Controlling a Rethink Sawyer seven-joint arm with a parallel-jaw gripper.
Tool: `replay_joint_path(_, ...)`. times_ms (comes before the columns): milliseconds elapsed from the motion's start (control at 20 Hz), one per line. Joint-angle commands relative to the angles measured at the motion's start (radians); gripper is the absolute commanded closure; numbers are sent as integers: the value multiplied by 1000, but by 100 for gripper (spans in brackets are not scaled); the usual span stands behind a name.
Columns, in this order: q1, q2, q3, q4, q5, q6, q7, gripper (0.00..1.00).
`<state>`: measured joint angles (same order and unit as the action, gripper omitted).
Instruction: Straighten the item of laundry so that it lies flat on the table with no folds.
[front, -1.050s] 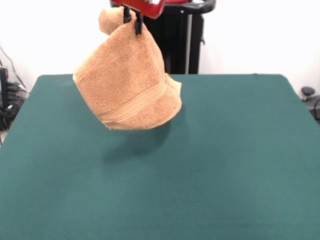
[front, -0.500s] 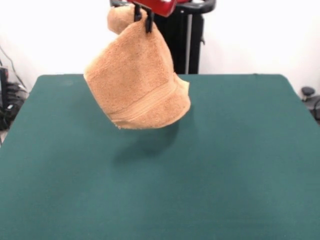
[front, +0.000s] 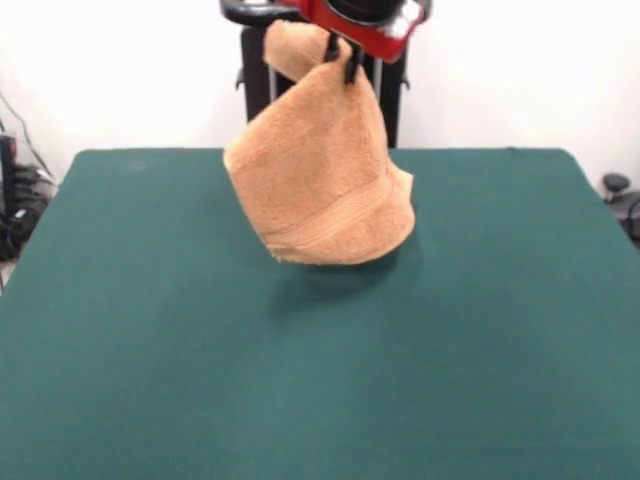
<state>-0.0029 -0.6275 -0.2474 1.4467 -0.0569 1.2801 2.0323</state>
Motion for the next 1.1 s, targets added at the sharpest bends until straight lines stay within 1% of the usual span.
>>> replay_joint_path(50,83,76,18,10,67,-58,371,100)
replay_joint_path(300,85,72,19,11,71,-54,372,100)
replay_joint_path(600,36,52,20,51,66,-90,298,100)
replay_joint_path(850,-36,12,21,116,37,-145,190,100)
replay_joint_path(1100,-159,-48,26,200,-31,-222,17,100)
